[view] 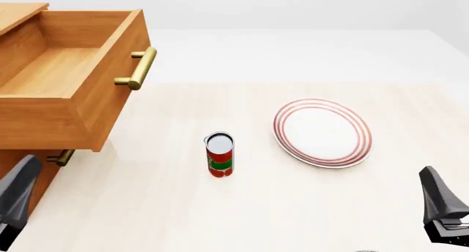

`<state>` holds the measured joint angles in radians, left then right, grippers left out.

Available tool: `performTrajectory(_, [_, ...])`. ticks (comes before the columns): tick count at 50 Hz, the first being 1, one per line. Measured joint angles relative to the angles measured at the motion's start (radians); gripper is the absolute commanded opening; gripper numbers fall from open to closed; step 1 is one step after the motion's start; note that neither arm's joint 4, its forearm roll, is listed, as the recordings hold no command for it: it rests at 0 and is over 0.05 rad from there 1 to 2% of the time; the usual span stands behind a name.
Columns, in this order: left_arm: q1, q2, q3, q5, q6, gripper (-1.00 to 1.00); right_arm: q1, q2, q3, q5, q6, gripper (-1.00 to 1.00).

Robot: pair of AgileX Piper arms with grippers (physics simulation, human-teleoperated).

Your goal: Put the bowl in the top drawer of the cabinet.

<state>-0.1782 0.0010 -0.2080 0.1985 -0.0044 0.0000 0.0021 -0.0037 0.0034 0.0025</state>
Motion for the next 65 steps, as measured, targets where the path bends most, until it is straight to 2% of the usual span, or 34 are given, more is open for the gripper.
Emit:
performTrajectory(9, [-0.102, 0.050, -0.048, 0.023, 0.040, 1.00, 0.000, 0.000, 0.000, 0.000, 0.000, 1.00])
performTrajectory(33, [-0.338, 0.305, -0.117, -0.073, 0.201, 1.00, 0.000, 0.003, -0.012, 0.010, 0.000, 1.00])
performTrajectory(44, [-0.428, 0.410, -0.178, -0.087, 0.245, 1.00, 0.000, 0.004, -0.024, 0.020, 0.000, 1.00])
performTrajectory(53, [-0.500, 0.509, -0.245, -0.083, 0.223, 1.00, 0.000, 0.005, -0.027, 0.023, 0.000, 1.00])
performTrajectory(65, [-0.581, 0.648, -0.359, -0.044, 0.096, 1.00, 0.000, 0.005, -0.029, 0.024, 0.000, 1.00])
